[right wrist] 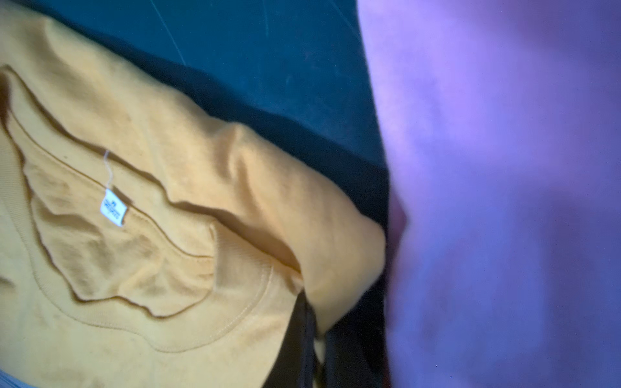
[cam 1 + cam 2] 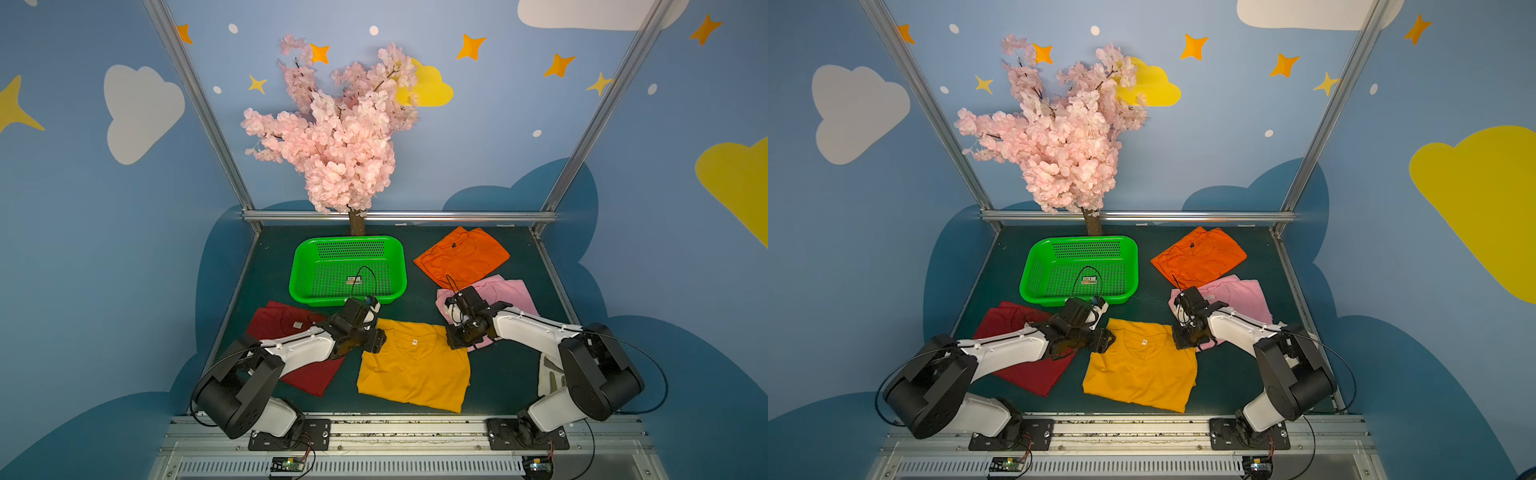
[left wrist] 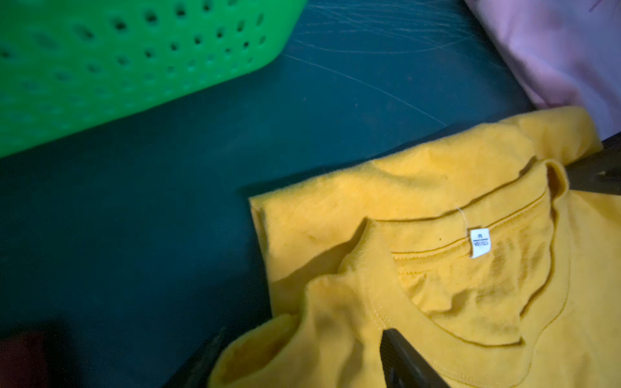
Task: Put the folded t-shirts into the basket
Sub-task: Pick up the T-shirt from the center of the board.
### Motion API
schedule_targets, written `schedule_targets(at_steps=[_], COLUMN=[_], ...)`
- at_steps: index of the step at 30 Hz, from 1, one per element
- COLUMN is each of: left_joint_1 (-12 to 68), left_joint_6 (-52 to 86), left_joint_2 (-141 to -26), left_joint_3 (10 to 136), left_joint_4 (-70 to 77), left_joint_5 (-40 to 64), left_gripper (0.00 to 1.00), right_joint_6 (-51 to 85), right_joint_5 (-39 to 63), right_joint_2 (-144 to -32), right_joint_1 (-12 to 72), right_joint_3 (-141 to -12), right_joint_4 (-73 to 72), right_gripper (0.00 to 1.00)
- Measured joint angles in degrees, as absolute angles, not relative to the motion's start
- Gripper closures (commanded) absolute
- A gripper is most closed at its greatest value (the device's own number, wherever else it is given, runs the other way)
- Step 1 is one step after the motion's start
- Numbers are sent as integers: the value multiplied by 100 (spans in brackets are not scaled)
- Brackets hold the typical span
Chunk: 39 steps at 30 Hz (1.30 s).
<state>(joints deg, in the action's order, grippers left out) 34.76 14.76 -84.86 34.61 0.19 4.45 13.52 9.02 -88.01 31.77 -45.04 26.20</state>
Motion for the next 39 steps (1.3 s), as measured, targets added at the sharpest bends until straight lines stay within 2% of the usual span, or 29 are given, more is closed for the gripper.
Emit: schedule_targets(at_steps=[6,11,21,27,39], left_joint_1=[3774,3927,3981,3992,3846], left_joint_6=[1450,1562,1883,1977,1925], left_joint_2=[-8932,-9032,-8733,-8064,-5481], left_joint_3=[3693,3651,3168,2987,3286], left_joint_4=[401,694,1063,672,-860], left_joint_5=[154,-47,-139,-113,-108], left_gripper=[36,50,96,98,97], right_joint_6=[1372,1409,1452,1459,1455], right_joint_5=[899,869,770,749,760], right_joint_2=[-8801,-8766,-8595,-8243,-6560], right_joint_1=[3183,3212,3249,3319,3527], right_joint_3=[-4501,-4469,-4300,-4222,-4381], right_joint_4=[2593,2486,2112,1953,2102], right_gripper=[95,98,100,100,100])
